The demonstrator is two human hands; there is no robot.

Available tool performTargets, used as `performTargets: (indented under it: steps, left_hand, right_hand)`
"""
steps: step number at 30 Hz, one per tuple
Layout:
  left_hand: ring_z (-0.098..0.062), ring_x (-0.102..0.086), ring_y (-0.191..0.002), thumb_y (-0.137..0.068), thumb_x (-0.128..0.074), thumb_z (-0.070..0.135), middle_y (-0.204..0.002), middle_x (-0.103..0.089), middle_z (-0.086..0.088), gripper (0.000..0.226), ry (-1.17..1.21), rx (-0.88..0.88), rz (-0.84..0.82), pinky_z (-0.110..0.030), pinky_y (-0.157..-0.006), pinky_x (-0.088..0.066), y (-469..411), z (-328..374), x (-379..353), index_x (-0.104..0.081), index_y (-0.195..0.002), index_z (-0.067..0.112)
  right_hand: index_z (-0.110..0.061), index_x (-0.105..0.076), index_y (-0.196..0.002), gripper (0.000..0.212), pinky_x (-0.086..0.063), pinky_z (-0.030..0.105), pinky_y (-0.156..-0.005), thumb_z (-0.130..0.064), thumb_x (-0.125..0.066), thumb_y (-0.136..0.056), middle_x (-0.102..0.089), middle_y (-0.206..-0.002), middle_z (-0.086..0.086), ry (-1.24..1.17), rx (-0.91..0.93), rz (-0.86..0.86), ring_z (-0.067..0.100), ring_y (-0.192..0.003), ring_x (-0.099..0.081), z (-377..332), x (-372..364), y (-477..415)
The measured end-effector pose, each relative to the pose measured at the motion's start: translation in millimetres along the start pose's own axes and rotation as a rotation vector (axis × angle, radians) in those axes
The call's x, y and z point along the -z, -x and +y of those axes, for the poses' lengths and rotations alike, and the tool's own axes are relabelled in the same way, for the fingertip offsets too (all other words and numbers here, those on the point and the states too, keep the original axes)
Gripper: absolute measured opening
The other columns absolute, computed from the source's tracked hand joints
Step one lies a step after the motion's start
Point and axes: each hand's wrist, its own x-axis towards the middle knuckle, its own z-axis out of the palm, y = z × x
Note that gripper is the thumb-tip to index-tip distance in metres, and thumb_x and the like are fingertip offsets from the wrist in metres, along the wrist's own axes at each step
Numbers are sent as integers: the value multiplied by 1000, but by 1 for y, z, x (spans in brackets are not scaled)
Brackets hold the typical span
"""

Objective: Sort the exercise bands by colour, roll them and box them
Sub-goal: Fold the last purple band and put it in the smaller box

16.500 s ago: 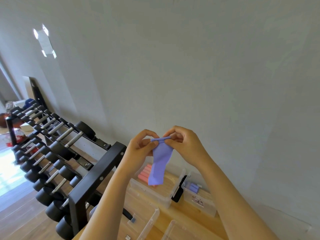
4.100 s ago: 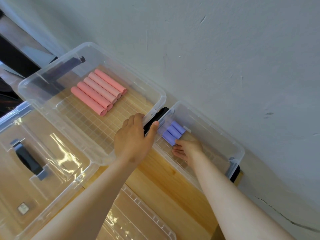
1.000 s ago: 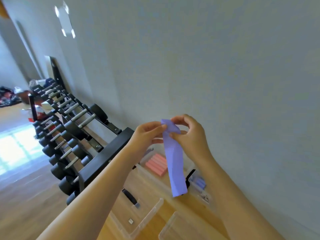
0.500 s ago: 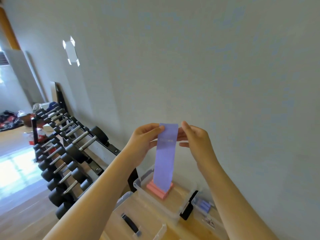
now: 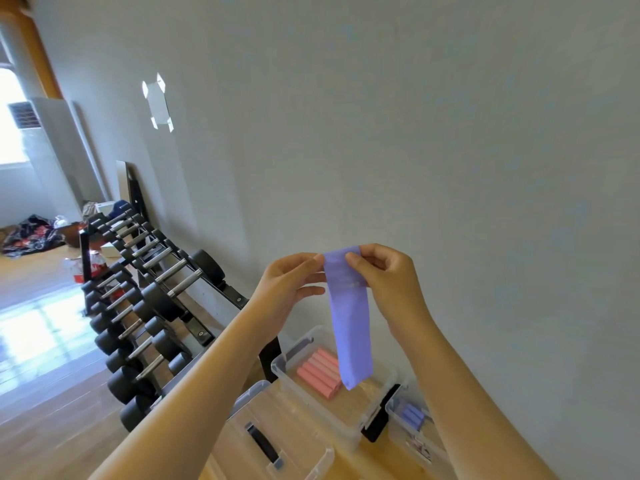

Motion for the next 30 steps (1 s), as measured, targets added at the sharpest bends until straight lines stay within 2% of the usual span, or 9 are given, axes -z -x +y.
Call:
performTargets:
  steps: [3,5,8,11,14,18,20,23,30]
  left_hand:
    - [-19,-67,-79,-84,-71,12,-87,-70,-8,17,-53,-36,24,-29,-74,-53,2,1,0,-68,-98,2]
    - [-17,-66,-73,-86,-70,7,-80,-70,-4,3,-117,-69,71,-31,-73,-52,4,2,-1,-69,-89,7]
    - [-13,-65,-75,-87,-70,7,-81,-71,-1,3,-194,-116,167,-31,-75,-51,6,2,-3,-71,-85,9]
    - [-13,-67,-89,-84,-73,8,-102,-72,-4,9,-199,-139,209,-28,-85,-52,9,4,-1,-73,-92,4]
    - [-20,-69,-83,-86,-70,4,-95,-72,-17,7,-175,-150,204,-31,-82,-56,13,9,-1,-71,-91,0]
    - [-21,-69,-72,-85,-70,0,-77,-72,-9,6,-74,-132,237,-30,-71,-56,15,14,1,-66,-84,4]
    - [-20,-68,-69,-84,-71,0,-72,-72,-5,11,-38,-118,249,-29,-69,-55,17,16,2,-63,-85,7]
    - [-19,-69,-72,-84,-71,0,-75,-73,-6,15,-34,-130,242,-28,-69,-56,19,18,4,-67,-96,8]
    - [-19,-70,-74,-83,-71,-2,-80,-74,-9,15,-40,-146,220,-22,-67,-54,24,27,8,-68,-96,6]
  right_hand:
    - [-20,-69,-77,17,-53,32,-77,-11,-64,-91,-69,-72,-8,21,-22,-35,9,-72,-65,-2,0,2]
    - [-20,-69,-78,16,-55,34,-80,-11,-65,-90,-70,-75,-7,52,-13,-44,10,-75,-66,-2,0,3]
    - [-21,-68,-77,15,-58,40,-82,-9,-69,-86,-71,-77,-1,101,10,-6,18,-79,-68,-2,1,4]
    - [-18,-67,-76,11,-55,26,-72,-12,-72,-84,-68,-74,-4,155,25,10,10,-72,-64,-2,0,5]
    - [-16,-64,-76,12,-43,8,-61,-15,-73,-83,-67,-78,-4,222,49,27,6,-74,-61,-6,-3,8]
    - [-16,-50,-72,27,-48,15,-66,-7,-73,-82,-66,-84,5,139,37,20,13,-75,-62,-11,-6,9]
    - [-17,-52,-78,24,-48,14,-65,-3,-71,-83,-65,-82,4,88,27,2,11,-72,-61,-14,-8,10]
    - [-18,-61,-92,20,-49,13,-67,-2,-69,-84,-68,-82,-3,46,16,-47,6,-73,-65,-17,-9,11]
    - [-19,-67,-86,19,-56,23,-74,-1,-72,-82,-73,-87,4,40,37,-63,16,-81,-70,-25,-10,11]
